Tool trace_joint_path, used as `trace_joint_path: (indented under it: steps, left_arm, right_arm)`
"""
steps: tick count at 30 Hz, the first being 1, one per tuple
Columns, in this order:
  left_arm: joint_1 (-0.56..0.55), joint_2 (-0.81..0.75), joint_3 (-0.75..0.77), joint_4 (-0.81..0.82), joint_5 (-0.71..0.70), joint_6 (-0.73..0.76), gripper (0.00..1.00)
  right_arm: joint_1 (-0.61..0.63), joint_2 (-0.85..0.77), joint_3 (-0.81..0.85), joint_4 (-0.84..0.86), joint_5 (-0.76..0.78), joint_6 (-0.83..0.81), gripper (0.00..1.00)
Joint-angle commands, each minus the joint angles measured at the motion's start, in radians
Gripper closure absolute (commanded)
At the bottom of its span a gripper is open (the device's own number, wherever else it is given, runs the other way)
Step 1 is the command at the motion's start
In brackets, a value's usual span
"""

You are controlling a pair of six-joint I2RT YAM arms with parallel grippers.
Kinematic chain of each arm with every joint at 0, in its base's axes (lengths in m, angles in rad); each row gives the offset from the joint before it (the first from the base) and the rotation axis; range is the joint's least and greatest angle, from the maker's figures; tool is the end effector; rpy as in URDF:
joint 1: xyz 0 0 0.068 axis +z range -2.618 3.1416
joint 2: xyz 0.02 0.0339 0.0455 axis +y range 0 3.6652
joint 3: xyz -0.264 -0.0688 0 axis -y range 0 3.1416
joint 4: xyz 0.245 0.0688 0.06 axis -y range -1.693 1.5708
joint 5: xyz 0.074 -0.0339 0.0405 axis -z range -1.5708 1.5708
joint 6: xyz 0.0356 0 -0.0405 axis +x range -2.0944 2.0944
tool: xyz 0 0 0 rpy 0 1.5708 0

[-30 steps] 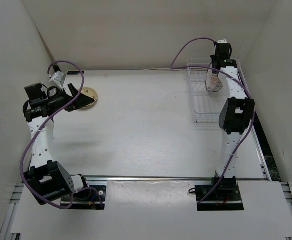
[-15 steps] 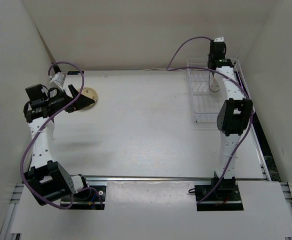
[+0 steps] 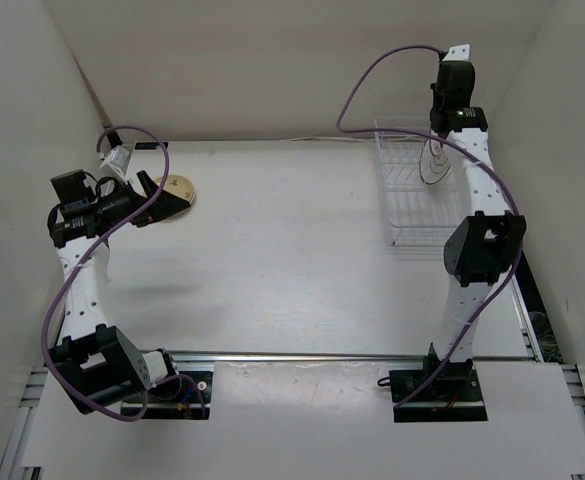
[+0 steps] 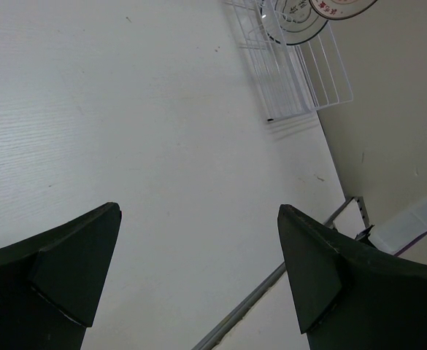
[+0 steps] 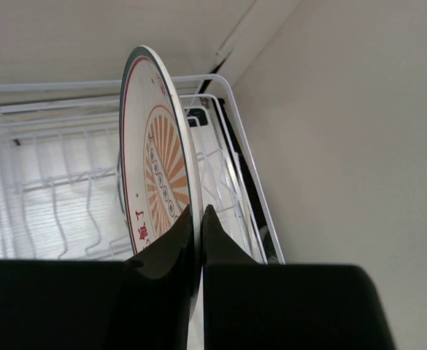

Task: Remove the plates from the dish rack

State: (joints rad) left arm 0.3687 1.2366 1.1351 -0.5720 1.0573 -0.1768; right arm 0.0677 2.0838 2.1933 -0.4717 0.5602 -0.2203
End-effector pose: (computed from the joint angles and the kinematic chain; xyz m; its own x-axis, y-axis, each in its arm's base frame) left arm 0.2488 0.0629 0.3407 -0.6533 -0.3450 -0.6739 0.3486 0.6531 -0.6723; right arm 0.4841 0.0139 0.3930 -0.4408 -0.2154 -0.8714 0.3506 0.8523 -0.3881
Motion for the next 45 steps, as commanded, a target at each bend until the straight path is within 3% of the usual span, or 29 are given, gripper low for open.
trace_joint_path:
  steps: [1,9,14,15,16,20,21,25,31,45]
  left_arm:
    - [-0.005,-0.043,-0.005,0.006,0.009,0.011,0.01]
    - [-0.005,-0.032,-0.005,0.006,0.009,0.011,0.01]
    - [-0.005,-0.002,-0.005,0.006,0.050,0.002,0.01]
    - [-0.005,0.010,-0.005,0.006,0.062,-0.010,0.01]
    - [-0.005,0.024,-0.005,0.006,0.081,-0.041,0.01]
    - [-0.034,0.125,0.041,0.006,0.131,-0.081,0.01]
    - [-0.056,0.144,0.052,0.006,0.141,-0.081,0.01]
    - [-0.140,0.237,0.097,0.006,0.150,-0.090,0.01]
    - [-0.235,0.362,0.169,0.006,0.173,-0.090,0.01]
    - [-0.323,0.468,0.207,0.006,0.182,-0.072,0.01]
  right_arm:
    - [0.006,-0.091,-0.001,0.006,-0.089,0.035,1.00]
    - [0.006,-0.188,-0.032,-0.111,-0.362,0.126,1.00]
    - [0.006,-0.212,-0.055,-0.188,-0.831,0.205,1.00]
    - [0.006,-0.212,-0.066,-0.197,-0.943,0.223,1.00]
    - [0.006,-0.212,-0.081,-0.197,-1.167,0.267,1.00]
    - [0.053,-0.168,-0.231,-0.107,-1.635,0.424,1.00]
    - [0.069,-0.159,-0.253,-0.107,-1.683,0.440,1.00]
    - [0.150,-0.105,-0.297,-0.065,-1.789,0.476,1.00]
    - [0.244,0.004,-0.235,-0.012,-1.787,0.521,1.00]
    - [0.374,0.153,-0.133,0.050,-1.778,0.587,1.00]
